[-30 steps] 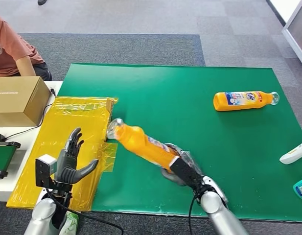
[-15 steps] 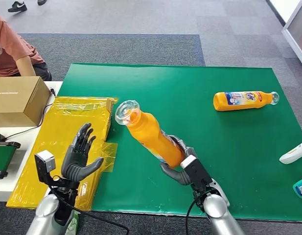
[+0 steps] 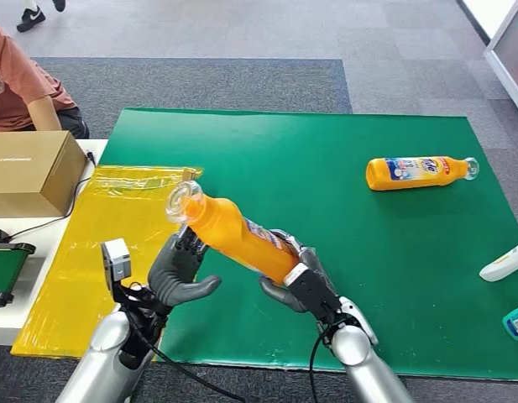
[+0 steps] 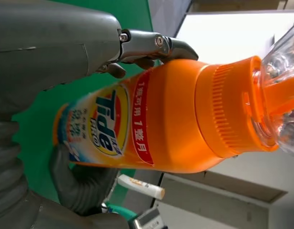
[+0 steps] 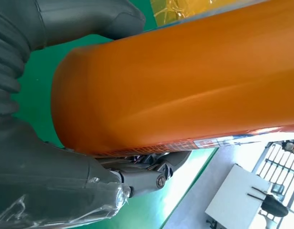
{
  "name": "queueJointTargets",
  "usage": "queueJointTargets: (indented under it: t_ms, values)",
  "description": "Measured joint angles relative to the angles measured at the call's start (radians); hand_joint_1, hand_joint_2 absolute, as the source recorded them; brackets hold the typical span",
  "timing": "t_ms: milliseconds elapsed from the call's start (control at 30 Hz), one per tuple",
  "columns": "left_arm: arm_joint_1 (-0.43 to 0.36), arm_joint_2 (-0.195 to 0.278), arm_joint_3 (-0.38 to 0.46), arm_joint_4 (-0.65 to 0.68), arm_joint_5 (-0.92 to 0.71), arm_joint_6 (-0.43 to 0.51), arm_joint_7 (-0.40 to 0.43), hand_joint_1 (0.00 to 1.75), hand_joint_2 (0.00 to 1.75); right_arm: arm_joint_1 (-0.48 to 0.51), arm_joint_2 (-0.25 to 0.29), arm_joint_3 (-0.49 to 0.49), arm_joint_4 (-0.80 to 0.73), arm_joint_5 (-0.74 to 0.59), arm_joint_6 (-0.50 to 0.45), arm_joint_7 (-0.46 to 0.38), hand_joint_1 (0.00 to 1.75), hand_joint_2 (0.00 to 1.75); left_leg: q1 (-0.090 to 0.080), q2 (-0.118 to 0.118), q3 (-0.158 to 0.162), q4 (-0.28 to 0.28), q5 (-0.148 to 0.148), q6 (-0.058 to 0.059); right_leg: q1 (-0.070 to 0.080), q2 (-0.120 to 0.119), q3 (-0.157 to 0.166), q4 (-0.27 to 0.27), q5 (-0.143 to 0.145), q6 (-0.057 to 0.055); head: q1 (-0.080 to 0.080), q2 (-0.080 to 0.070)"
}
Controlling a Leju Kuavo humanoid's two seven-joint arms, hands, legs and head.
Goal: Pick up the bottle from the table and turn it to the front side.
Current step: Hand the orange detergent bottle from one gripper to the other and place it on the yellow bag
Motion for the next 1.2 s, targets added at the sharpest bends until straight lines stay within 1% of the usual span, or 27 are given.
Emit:
queueJointTargets:
  t_ms: [33,100,167,233,367,700,833,900,933,1033,1100,1167,1200]
  values:
    - [-0.001,0.0,-0.001,0.0,0.0,0.0,0.0,0.0,1.75,0.0,0.0,0.0,0.001,0.0,0.0,0.0,1.75,1.75,0.0,0.0,0.0,0.0,0.0,0.0,0.0,0.0,0.0,0.0,0.0,0.0,0.0,0.0]
    - [-0.039,0.012,-0.039,0.004,0.001,0.0,0.007,0.0,1.75,-0.016,0.012,0.02,0.039,0.009,0.006,-0.002,1.75,1.75,0.0,0.0,0.0,0.0,0.0,0.0,0.0,0.0,0.0,0.0,0.0,0.0,0.0,0.0]
    - [-0.088,0.026,-0.085,0.007,-0.001,0.002,0.018,0.87,1.75,-0.032,0.028,0.05,0.091,0.02,0.015,-0.006,1.75,1.75,0.0,0.0,-0.001,0.0,0.0,0.0,0.0,0.0,-0.001,0.0,0.0,0.0,-0.001,0.0]
    - [-0.111,0.03,-0.101,0.008,-0.014,0.013,0.026,1.75,1.75,-0.035,0.038,0.069,0.114,0.02,0.019,-0.012,1.75,1.75,0.0,0.0,-0.001,0.0,0.0,0.0,0.0,0.0,-0.001,0.0,0.0,0.0,-0.001,0.0]
    - [-0.137,0.037,-0.124,0.01,-0.069,0.065,0.033,1.75,1.75,-0.037,0.048,0.094,0.136,0.005,0.021,-0.013,1.75,1.75,0.0,0.0,-0.001,0.0,0.0,0.0,0.0,0.0,-0.001,0.0,0.0,0.0,0.0,0.0]
    - [-0.137,0.043,-0.142,0.01,-0.217,0.238,0.033,1.75,1.75,-0.018,0.045,0.101,0.129,-0.037,0.012,0.011,1.75,1.75,0.0,0.0,-0.001,0.0,0.0,0.0,0.0,0.0,-0.001,0.0,0.0,0.0,-0.001,0.0]
    - [-0.13,0.047,-0.137,0.005,-0.266,0.301,0.031,1.75,1.75,-0.004,0.036,0.093,0.106,-0.055,0.007,0.015,0.0,1.75,0.0,0.0,-0.001,0.0,0.0,0.0,0.0,0.0,-0.001,0.0,0.0,0.0,-0.001,0.0]
    - [-0.121,0.048,-0.13,-0.005,-0.365,0.391,0.026,1.75,1.75,0.006,0.032,0.081,0.085,-0.066,-0.004,0.02,0.0,1.75,0.0,0.0,-0.001,0.0,0.0,0.0,0.0,0.0,-0.001,0.0,0.0,0.0,0.0,0.0]
    - [-0.114,0.049,-0.125,-0.011,-0.451,0.464,0.027,1.75,1.75,0.012,0.03,0.071,0.07,-0.072,-0.011,0.022,0.0,1.75,0.0,0.0,-0.001,0.0,0.0,0.0,0.0,0.0,-0.001,0.0,0.0,0.0,-0.001,0.0]
    - [-0.082,0.061,-0.104,-0.037,-0.749,0.694,0.044,1.75,1.75,0.03,0.021,0.032,0.016,-0.087,-0.03,0.024,0.0,1.75,0.0,0.001,-0.001,0.0,0.0,0.0,0.0,0.001,-0.002,0.0,0.0,0.0,-0.001,0.0]
    - [-0.06,0.068,-0.091,-0.058,-0.95,0.832,0.07,1.75,1.75,0.043,0.016,0.003,-0.019,-0.094,-0.038,0.027,0.0,1.75,0.0,0.0,-0.001,0.0,0.0,0.0,0.0,0.0,-0.002,0.0,0.0,0.0,0.0,0.0]
    - [-0.039,0.071,-0.081,-0.075,-1.142,0.942,0.105,1.75,1.75,0.052,0.013,-0.023,-0.05,-0.101,-0.043,0.029,0.0,1.75,0.0,0.0,-0.001,0.0,0.0,0.0,0.0,0.0,-0.002,0.0,0.0,0.0,-0.001,0.0]
    - [-0.03,0.072,-0.076,-0.08,-1.225,0.983,0.123,1.75,1.75,0.055,0.012,-0.034,-0.062,-0.105,-0.044,0.03,0.0,1.75,0.0,0.0,-0.001,0.0,0.0,0.0,0.0,0.0,-0.002,0.0,0.0,0.0,0.0,0.0]
